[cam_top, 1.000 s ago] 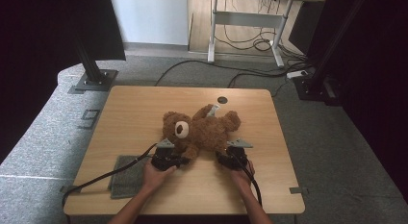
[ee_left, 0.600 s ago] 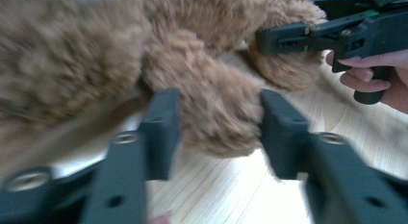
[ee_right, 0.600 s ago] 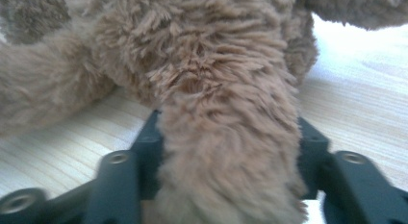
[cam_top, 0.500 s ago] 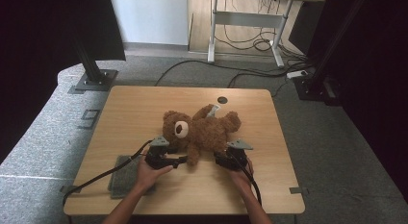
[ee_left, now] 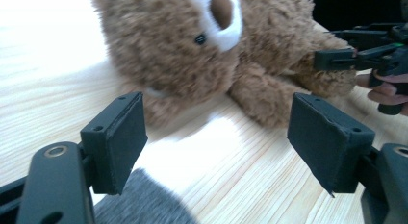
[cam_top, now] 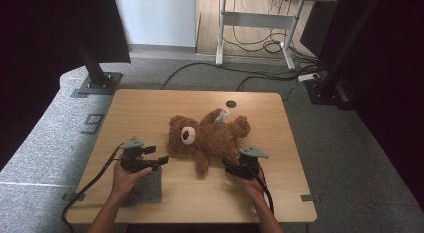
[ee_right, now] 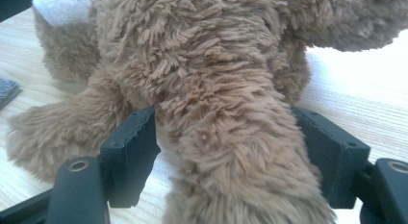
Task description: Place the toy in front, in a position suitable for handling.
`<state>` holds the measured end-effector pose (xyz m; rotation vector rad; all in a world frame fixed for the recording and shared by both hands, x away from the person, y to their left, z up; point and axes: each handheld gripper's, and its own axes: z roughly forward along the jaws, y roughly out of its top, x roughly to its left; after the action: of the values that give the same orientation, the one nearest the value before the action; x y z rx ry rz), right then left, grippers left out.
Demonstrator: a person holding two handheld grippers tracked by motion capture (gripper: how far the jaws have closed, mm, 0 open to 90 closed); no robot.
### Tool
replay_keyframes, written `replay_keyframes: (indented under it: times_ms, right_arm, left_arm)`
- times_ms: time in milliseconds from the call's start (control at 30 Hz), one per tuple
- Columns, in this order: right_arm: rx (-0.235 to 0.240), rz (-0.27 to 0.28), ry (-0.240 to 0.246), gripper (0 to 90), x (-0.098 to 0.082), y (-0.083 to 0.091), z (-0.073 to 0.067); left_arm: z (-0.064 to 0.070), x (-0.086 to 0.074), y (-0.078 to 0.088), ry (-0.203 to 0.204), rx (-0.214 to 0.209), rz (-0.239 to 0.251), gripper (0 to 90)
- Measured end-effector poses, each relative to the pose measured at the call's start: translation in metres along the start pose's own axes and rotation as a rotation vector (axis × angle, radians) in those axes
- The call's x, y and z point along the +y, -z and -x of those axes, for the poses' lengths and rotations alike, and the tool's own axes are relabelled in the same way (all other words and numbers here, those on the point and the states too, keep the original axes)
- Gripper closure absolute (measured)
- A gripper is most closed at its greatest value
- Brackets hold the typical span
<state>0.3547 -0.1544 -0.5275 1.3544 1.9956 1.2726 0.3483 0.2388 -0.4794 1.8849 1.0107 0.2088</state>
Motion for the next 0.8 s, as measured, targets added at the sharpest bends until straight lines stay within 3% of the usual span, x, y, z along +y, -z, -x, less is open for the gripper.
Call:
replay_keyframes:
  times_ms: [300, 467, 800]
  right_arm:
    - [-0.003, 0.006, -0.004, 26.8, -0.005, 0.009, 0.008]
    - [-0.005, 0.009, -0.004, 26.9, -0.007, 0.013, 0.01]
    - [-0.018, 0.018, 0.001, 27.1, -0.008, 0.017, 0.011]
  left_arm:
    - [-0.011, -0.018, 0.016, 0.015, 0.035, -0.026, 21.6]
    - [-0.018, -0.032, 0.024, 0.019, 0.081, -0.048, 21.7]
    - [-0.038, -0.062, 0.052, 0.098, 0.138, -0.042, 22.6]
